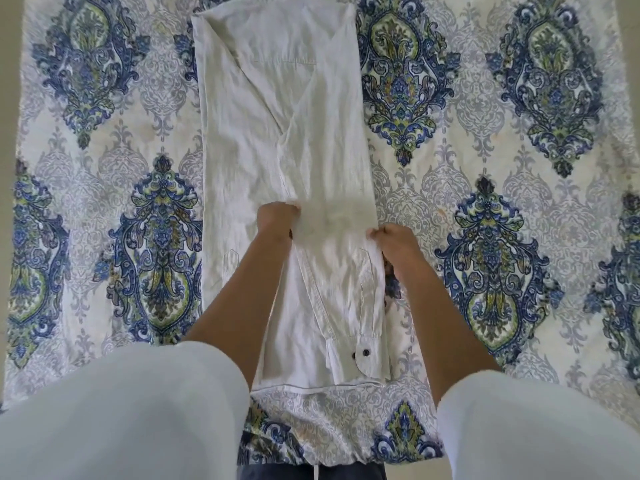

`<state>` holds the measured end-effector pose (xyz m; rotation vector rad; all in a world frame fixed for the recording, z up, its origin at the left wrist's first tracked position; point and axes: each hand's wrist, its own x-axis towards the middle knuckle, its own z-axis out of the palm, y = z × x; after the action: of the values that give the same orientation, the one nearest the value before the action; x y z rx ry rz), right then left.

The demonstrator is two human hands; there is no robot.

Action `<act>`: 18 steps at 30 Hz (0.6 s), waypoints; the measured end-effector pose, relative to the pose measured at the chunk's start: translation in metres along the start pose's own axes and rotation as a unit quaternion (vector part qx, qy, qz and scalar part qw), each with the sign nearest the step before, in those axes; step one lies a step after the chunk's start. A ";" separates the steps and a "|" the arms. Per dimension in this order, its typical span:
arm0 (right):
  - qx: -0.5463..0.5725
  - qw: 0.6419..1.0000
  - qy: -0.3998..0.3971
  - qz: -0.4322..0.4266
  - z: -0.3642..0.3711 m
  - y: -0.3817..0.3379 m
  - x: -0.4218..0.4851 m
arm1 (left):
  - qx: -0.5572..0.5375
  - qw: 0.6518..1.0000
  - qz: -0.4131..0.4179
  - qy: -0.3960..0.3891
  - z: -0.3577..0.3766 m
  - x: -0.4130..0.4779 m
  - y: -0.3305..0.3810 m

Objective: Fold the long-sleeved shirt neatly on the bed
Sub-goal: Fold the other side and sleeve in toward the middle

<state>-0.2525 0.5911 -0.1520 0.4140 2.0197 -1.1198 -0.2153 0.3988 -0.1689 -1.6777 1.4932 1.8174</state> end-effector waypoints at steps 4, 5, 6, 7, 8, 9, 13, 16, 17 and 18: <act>0.040 0.999 0.002 -0.003 0.003 -0.027 0.029 | -0.095 0.994 -0.018 -0.051 -0.010 0.014 0.016; 0.048 0.999 0.001 -0.007 0.003 -0.035 0.035 | -0.114 0.991 -0.008 -0.065 -0.011 0.016 0.023; 0.056 0.998 -0.001 -0.013 0.004 -0.043 0.042 | -0.135 0.988 0.002 -0.076 -0.012 0.020 0.030; 0.062 0.998 -0.004 -0.015 0.006 -0.051 0.049 | -0.153 0.985 0.006 -0.080 -0.012 0.023 0.039; 0.069 0.997 -0.007 -0.019 0.006 -0.058 0.055 | -0.167 0.983 0.005 -0.078 -0.011 0.027 0.047; 0.070 0.997 -0.007 -0.020 0.007 -0.066 0.064 | -0.171 0.982 0.002 -0.074 -0.011 0.030 0.057; 0.090 0.995 -0.018 -0.035 0.011 -0.097 0.091 | -0.149 0.986 -0.013 -0.080 -0.009 0.042 0.088; 0.079 0.995 -0.037 -0.051 0.014 -0.123 0.102 | -0.152 0.986 -0.014 -0.070 -0.010 0.051 0.103; 0.084 0.994 -0.039 -0.058 0.016 -0.132 0.106 | -0.161 0.985 -0.012 -0.061 -0.010 0.054 0.106; 0.089 0.993 -0.039 -0.062 0.017 -0.140 0.111 | -0.166 0.985 -0.009 -0.048 -0.010 0.057 0.107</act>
<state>-0.4000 0.4897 -0.1613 0.3317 1.9061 -1.3784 -0.3065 0.3186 -0.1622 -1.7066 1.1817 2.1998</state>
